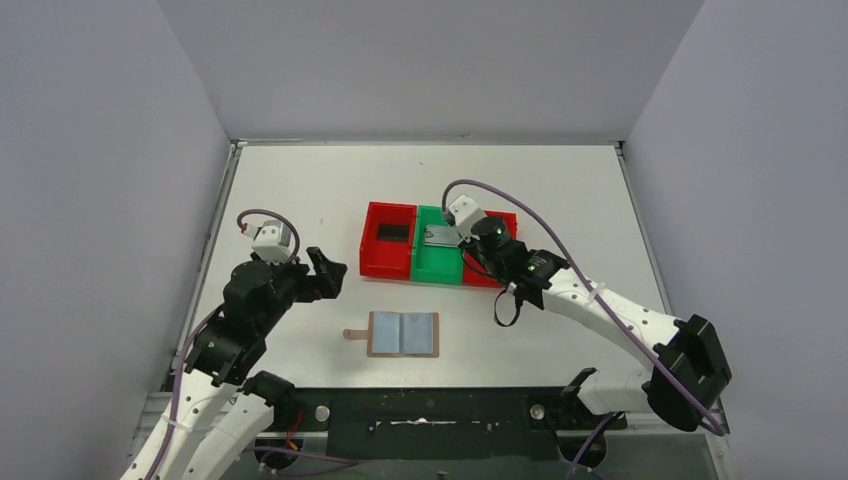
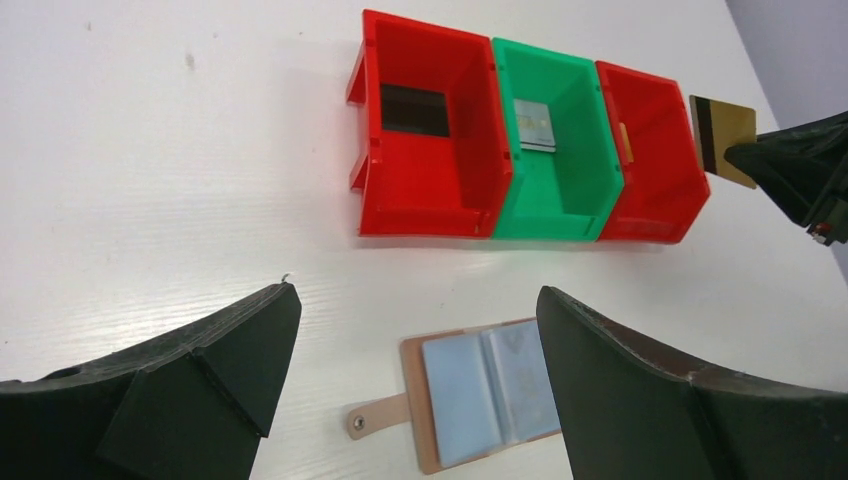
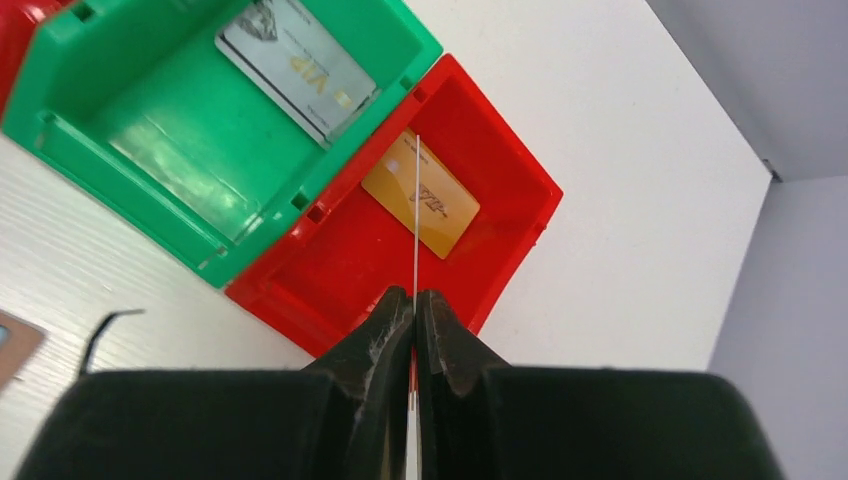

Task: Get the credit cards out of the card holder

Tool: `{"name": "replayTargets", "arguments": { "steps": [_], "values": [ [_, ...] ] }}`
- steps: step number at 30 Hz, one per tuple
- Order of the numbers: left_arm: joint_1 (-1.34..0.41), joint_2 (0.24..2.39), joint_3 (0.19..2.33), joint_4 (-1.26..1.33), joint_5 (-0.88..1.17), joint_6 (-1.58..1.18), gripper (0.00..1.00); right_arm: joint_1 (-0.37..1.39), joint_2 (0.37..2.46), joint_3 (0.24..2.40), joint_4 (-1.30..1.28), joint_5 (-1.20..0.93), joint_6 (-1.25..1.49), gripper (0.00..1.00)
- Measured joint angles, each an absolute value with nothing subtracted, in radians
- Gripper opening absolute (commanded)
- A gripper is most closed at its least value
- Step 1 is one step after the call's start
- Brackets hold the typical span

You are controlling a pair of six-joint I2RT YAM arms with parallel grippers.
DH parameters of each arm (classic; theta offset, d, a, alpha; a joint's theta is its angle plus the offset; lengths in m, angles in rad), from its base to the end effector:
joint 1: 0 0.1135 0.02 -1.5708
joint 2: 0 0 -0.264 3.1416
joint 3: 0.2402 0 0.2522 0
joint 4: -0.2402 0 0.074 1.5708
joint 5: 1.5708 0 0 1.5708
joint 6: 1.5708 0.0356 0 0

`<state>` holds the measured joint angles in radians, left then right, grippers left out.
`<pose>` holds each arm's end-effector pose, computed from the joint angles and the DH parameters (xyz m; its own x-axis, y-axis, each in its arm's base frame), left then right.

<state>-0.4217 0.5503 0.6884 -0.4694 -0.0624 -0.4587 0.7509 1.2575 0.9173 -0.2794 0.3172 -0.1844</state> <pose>0.1222 -0.0524 0.3091 -0.4232 -0.2945 -0.8569 0.1866 0.8971 -0.4005 0.2103 0.1811 0.2769 -0.3325 -0.5486 -0.7671 -0.5326 0.7805 -0.3273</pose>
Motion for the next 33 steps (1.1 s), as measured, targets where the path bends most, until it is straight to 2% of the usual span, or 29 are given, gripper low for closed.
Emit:
{"name": "replayTargets", "arguments": {
  "steps": [14, 33],
  "values": [
    [-0.415, 0.52, 0.648, -0.475, -0.129, -0.417, 0.91, 0.628, 1.439, 0.979, -0.345, 0.216, -0.6, 0.0],
    [-0.397, 0.514, 0.648, -0.475, -0.131, -0.406, 0.92, 0.589, 1.617, 1.01, -0.297, 0.194, -0.837, 0.0]
  ]
}}
